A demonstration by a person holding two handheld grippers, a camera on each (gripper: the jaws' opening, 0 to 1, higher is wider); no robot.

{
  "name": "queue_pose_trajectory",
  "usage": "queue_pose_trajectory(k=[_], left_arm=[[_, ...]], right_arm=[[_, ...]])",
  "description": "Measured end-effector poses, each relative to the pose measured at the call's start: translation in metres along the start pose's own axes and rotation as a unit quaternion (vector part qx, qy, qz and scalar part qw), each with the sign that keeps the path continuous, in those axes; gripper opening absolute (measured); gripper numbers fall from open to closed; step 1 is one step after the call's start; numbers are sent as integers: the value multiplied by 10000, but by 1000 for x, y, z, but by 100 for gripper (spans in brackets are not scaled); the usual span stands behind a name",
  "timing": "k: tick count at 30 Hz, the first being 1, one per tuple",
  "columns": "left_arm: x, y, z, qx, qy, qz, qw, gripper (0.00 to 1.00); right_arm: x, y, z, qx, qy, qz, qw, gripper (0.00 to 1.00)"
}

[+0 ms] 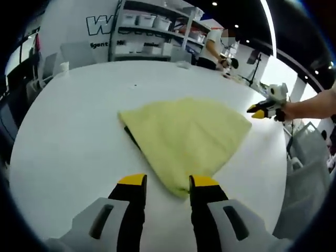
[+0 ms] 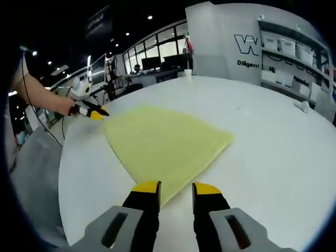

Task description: Fold the garment on the visible template until the final outline fits inside the template.

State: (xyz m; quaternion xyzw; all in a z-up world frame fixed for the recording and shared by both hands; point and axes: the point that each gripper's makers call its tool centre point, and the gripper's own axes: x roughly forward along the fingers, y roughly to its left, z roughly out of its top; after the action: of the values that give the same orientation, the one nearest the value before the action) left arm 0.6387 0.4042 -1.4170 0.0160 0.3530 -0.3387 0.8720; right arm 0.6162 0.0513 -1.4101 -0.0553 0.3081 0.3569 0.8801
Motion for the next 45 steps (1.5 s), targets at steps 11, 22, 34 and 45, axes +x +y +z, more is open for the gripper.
queue_pose_trajectory(k=[11, 22, 34, 45], left_arm=[[-1, -5, -18, -29, 49, 34, 10000, 31], [6, -11, -25, 31, 102, 27, 9999, 29], [7, -17, -25, 37, 66, -49, 10000, 18], [6, -18, -27, 202, 151, -137, 9996, 1]], right_arm=[[2, 11, -24, 9, 147, 31, 9999, 18], [5, 13, -38, 41, 260, 64, 9996, 14], [10, 16, -36, -18, 248, 129, 9996, 6], [9, 18, -34, -116, 230, 176, 9995, 0]])
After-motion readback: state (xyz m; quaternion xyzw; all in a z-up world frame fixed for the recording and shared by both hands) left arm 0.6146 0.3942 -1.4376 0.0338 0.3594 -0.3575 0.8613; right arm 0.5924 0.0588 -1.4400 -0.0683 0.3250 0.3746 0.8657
